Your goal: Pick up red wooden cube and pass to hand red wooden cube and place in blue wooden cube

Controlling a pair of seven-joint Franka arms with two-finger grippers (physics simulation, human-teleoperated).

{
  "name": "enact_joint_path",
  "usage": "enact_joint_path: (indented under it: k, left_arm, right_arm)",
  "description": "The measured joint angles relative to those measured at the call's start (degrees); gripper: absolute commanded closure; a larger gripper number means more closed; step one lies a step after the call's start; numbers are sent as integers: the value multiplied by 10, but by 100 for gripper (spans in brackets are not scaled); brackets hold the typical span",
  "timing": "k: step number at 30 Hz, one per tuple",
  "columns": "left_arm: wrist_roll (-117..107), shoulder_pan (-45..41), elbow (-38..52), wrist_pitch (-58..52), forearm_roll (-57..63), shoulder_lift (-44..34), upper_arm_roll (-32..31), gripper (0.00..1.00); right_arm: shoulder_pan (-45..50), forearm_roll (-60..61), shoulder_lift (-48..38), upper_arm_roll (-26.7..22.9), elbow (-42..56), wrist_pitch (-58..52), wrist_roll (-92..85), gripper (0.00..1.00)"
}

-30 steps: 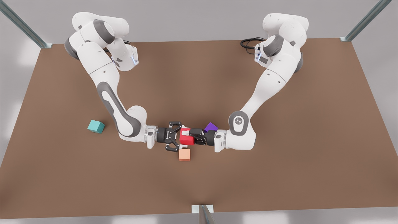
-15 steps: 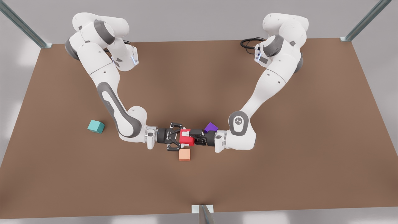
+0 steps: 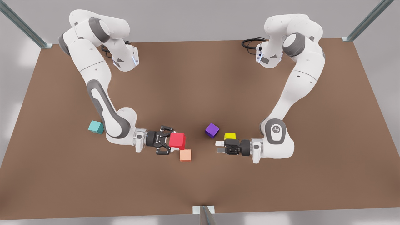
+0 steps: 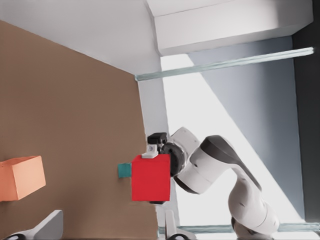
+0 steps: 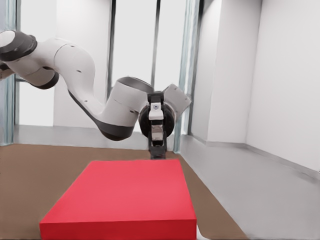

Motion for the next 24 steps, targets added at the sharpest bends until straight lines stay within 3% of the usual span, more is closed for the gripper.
enact_joint_path:
  k: [2, 4, 6, 7, 8, 9, 11, 16, 24]
  left_arm:
    - [-41, 52, 66, -97, 173, -35, -15, 0]
    - [-95, 94, 93, -176, 354, -126, -19, 0]
    - [-144, 110, 105, -235, 494, -165, -21, 0]
    - [-160, 79, 63, -256, 535, -218, 47, 0]
    - [-171, -25, -25, -258, 546, -297, 198, 0]
    - [-181, -107, -90, -257, 547, -353, 307, 0]
    - [-194, -160, -139, -256, 549, -399, 389, 0]
    - [-219, -174, -151, -250, 546, -385, 396, 0]
    - [-248, -179, -150, -249, 540, -371, 385, 0]
  right_arm:
    - [-38, -146, -43, -14, -14, -9, 45, 39]
    - [-57, -323, -83, -54, -18, -47, 116, 39]
    - [-62, -510, -104, -78, -21, -82, 195, 39]
    - [-62, -598, -110, -85, -23, -99, 236, 39]
    - [-62, -677, -117, -93, -27, -115, 275, 39]
    - [-63, -748, -122, -99, -32, -127, 312, 39]
    - [-63, -865, -138, -110, -62, -128, 382, 39]
    - [-71, -1033, -163, -156, -144, -61, 528, 39]
    - [-108, -1098, -188, -167, -244, 54, 691, 39]
